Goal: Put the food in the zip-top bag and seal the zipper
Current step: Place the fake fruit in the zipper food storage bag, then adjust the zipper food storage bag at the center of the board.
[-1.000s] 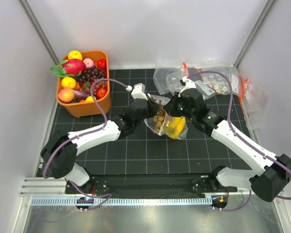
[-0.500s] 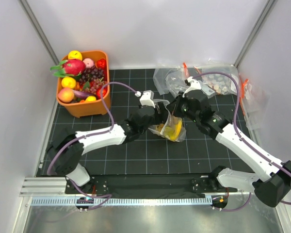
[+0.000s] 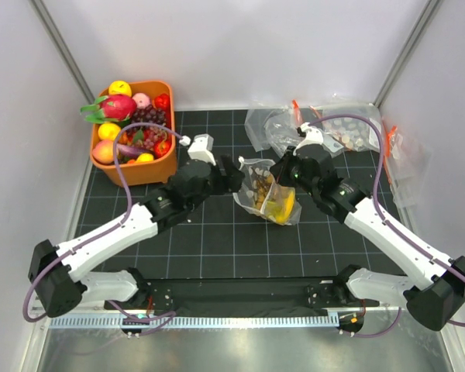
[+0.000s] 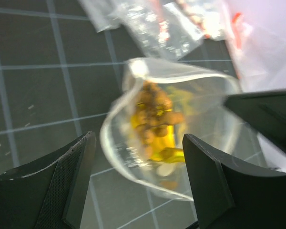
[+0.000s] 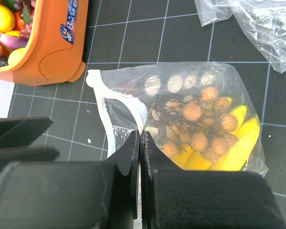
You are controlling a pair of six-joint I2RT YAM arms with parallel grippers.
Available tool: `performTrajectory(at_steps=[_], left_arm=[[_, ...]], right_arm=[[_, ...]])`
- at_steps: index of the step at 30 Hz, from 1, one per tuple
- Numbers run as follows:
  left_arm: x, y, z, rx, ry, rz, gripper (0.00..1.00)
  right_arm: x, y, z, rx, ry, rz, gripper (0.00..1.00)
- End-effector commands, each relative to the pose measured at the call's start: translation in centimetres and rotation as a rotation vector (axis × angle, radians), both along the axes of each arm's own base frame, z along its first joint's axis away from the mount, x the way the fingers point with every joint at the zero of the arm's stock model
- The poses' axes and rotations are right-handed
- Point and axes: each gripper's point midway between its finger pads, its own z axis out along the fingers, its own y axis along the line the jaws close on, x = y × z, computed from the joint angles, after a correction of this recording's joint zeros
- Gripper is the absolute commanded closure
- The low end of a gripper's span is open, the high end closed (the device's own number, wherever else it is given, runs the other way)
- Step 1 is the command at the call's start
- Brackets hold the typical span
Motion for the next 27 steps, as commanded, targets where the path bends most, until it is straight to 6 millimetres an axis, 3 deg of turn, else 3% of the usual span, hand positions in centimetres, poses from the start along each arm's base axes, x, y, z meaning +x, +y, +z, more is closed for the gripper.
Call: performTrajectory(at_steps=[1,4,11,14,16,18,23,27], left_arm=[[-0.2,2.8,-4.7,0.070,0.134,0.027,0.23],[0.1,2.4,-6.5,0.039,0.189,-0.005,0.25],[0.5,-1.2,-8.3,-0.044,0.261,-0.107,0.28],[1.1,-2.4,-9.2,-0.050,0.284,-0.124,0.43],[1.3,-2.6,-9.7,-0.038,0.294,-0.125,0.71],[1.6,-2.4,-9.2,-0.001,0.276,-0.127,1.00],[1.9,0.7,-5.6,0.220,0.257,-0.087,1.00],[2.0,2.2,-2.3,0.312,0.240,-0.075,1.00]], right_arm=[[0.4,-0.6,1.6,0.003,-0.060,-0.021,0.99],[0.5,-0.5,1.7,0.004,-0.064,-0.020,0.99],[0.4,-0.4,1.7,0.011,-0.061,-0.017,0.99],[0.3,-0.5,1.6,0.007,-0.060,-0.017,0.99],[0.4,-0.7,1.5,-0.006,-0.061,-0.022,0.99],[0.4,-1.6,1.4,-0.044,-0.064,-0.046,0.99],[0.9,-3.6,1.0,-0.185,-0.059,-0.092,0.99],[1.5,-3.5,0.5,-0.248,-0.036,-0.084,0.99]])
